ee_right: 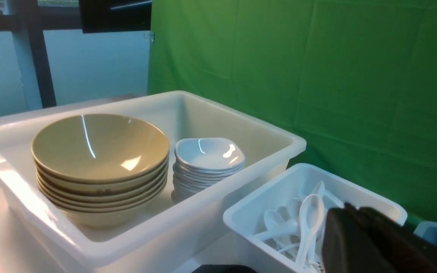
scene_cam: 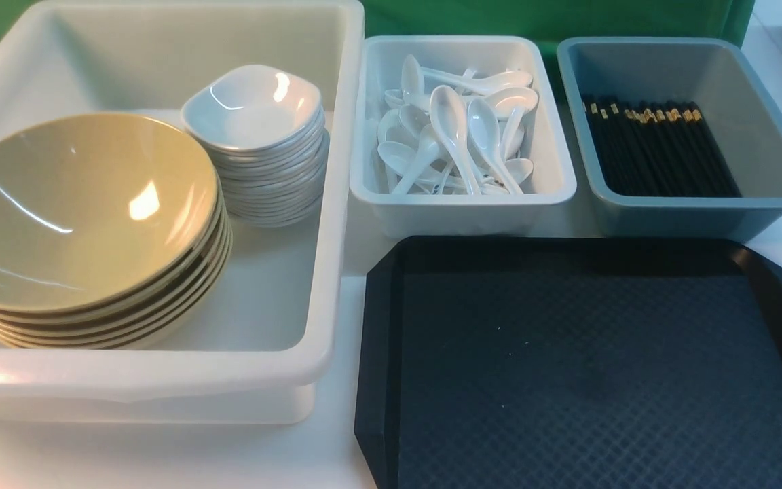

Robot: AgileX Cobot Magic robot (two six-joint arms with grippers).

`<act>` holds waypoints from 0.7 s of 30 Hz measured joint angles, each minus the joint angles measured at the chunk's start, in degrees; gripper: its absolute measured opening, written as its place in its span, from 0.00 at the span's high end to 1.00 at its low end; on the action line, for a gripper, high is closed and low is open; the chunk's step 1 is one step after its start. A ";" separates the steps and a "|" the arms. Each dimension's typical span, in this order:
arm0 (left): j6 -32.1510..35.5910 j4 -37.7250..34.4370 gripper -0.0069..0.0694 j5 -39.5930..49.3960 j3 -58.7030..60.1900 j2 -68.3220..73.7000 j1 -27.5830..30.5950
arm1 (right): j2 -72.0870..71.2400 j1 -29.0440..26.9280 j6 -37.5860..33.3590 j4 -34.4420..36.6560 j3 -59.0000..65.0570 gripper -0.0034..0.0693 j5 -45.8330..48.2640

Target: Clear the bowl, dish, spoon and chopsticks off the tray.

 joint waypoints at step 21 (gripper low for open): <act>0.00 -0.05 0.92 0.00 0.00 0.00 0.00 | -8.93 -5.80 25.15 -18.16 18.83 0.91 -18.91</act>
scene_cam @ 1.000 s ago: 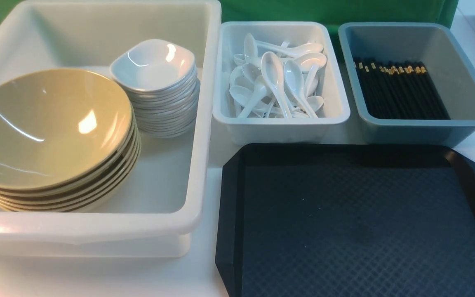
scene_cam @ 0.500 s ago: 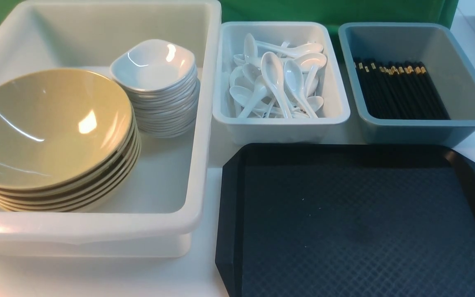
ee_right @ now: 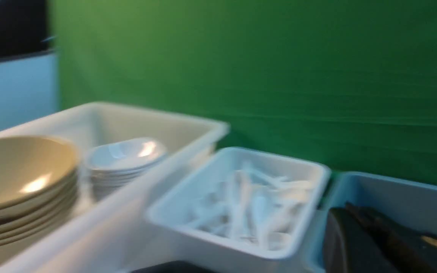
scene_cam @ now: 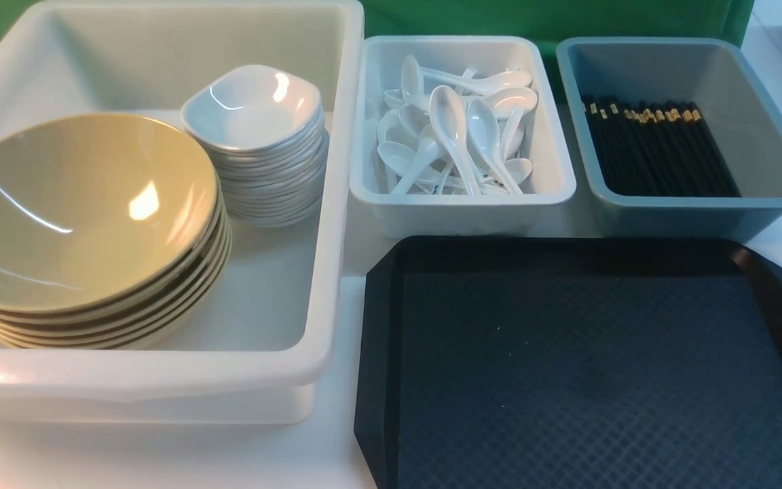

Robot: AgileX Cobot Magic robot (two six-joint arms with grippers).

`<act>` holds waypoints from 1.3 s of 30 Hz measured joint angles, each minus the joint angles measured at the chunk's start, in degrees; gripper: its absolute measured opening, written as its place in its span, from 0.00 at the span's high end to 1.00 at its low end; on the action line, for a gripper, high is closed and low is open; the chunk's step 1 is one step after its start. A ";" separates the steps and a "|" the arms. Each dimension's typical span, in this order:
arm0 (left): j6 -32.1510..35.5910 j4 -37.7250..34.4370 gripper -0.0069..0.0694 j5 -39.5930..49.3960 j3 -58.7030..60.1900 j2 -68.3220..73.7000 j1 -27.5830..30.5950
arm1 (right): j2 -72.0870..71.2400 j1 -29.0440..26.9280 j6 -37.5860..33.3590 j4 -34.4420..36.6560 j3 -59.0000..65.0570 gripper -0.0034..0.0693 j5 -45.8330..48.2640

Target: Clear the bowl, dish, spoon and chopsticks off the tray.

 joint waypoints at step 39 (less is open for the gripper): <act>0.00 0.00 0.92 0.43 0.00 0.00 0.05 | -19.16 -22.79 21.06 -22.36 22.41 0.90 14.49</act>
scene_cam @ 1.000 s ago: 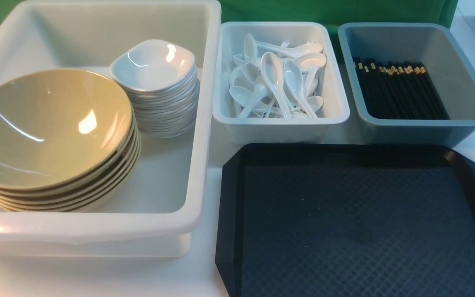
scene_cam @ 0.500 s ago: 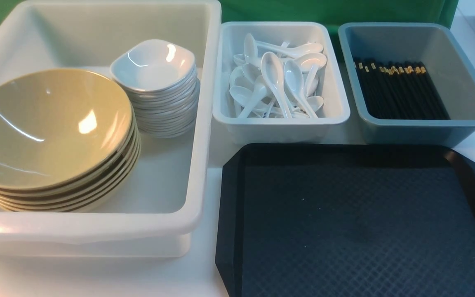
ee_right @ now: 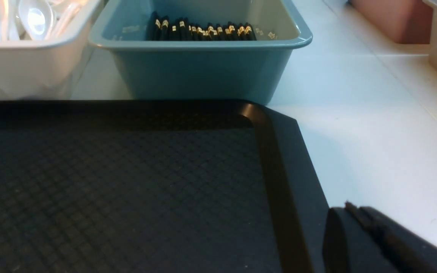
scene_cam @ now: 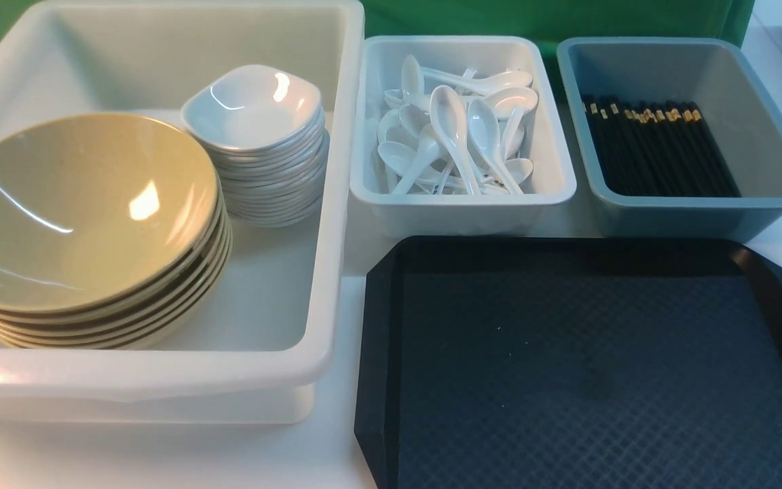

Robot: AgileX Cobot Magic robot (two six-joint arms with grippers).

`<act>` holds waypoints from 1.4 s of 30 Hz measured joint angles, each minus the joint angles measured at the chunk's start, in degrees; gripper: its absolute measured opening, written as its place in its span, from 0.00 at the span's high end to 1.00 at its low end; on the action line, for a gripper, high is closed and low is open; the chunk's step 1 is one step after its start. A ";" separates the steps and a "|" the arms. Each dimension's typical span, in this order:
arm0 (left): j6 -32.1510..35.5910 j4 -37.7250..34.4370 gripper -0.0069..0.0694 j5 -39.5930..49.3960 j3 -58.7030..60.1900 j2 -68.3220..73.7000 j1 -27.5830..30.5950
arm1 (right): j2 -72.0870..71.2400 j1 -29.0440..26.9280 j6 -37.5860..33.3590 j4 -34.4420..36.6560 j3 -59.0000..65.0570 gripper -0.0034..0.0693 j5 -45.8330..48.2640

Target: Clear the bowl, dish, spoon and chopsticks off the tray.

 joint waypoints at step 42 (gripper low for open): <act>-1.43 -2.94 0.92 -32.93 30.37 -6.52 3.43 | 0.00 0.00 -0.13 -0.05 0.00 0.86 0.04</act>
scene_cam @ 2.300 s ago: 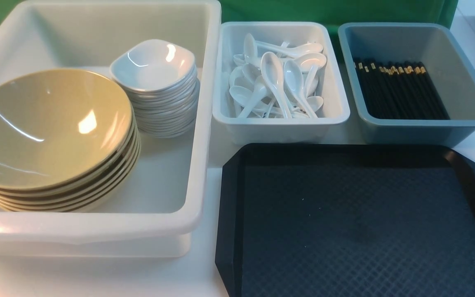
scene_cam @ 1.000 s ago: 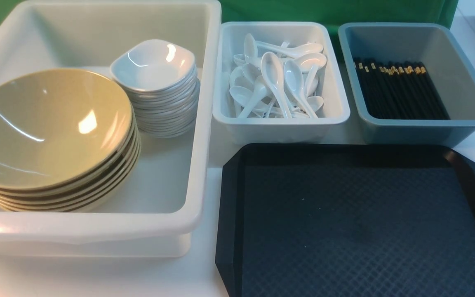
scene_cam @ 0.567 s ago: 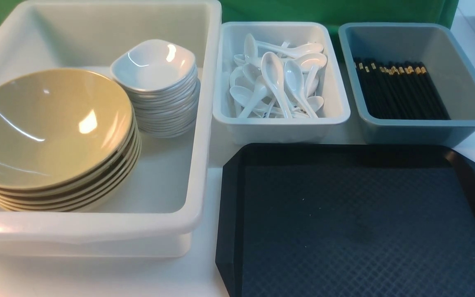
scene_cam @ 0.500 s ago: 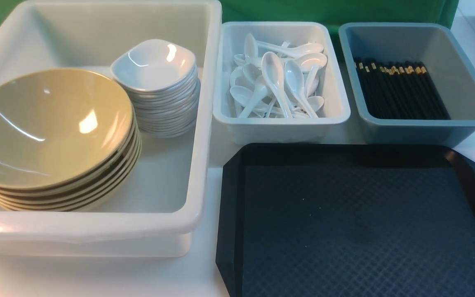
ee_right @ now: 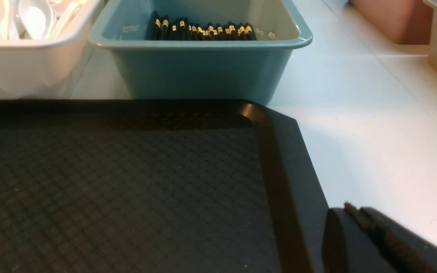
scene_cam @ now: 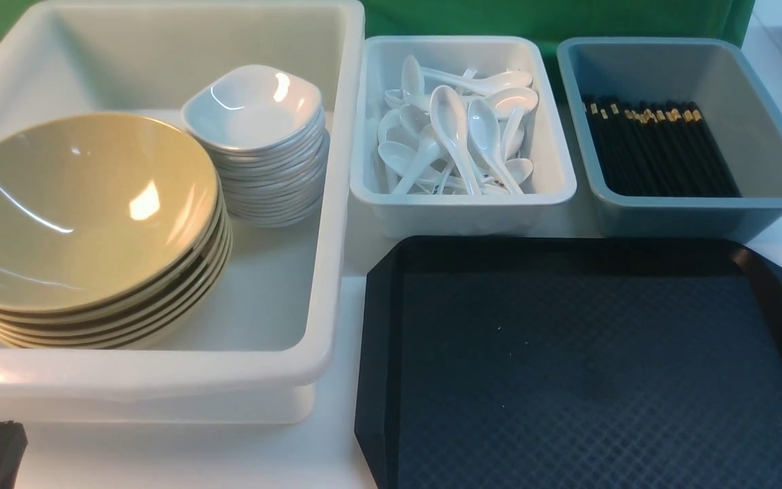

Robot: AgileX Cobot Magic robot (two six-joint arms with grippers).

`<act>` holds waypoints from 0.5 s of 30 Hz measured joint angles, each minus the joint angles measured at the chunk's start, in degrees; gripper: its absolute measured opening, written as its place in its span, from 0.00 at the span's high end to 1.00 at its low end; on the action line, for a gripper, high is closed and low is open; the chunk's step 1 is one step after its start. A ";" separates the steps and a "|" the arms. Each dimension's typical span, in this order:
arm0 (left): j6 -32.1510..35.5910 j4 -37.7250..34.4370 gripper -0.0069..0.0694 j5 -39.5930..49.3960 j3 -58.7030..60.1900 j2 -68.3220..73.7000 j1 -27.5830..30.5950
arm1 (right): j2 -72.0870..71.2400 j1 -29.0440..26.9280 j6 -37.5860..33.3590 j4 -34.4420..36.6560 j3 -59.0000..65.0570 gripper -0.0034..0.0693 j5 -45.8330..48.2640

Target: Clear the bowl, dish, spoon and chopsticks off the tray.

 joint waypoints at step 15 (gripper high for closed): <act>-0.50 -0.39 0.92 0.02 0.00 -0.13 0.00 | 0.00 0.00 0.00 0.00 0.00 0.85 0.00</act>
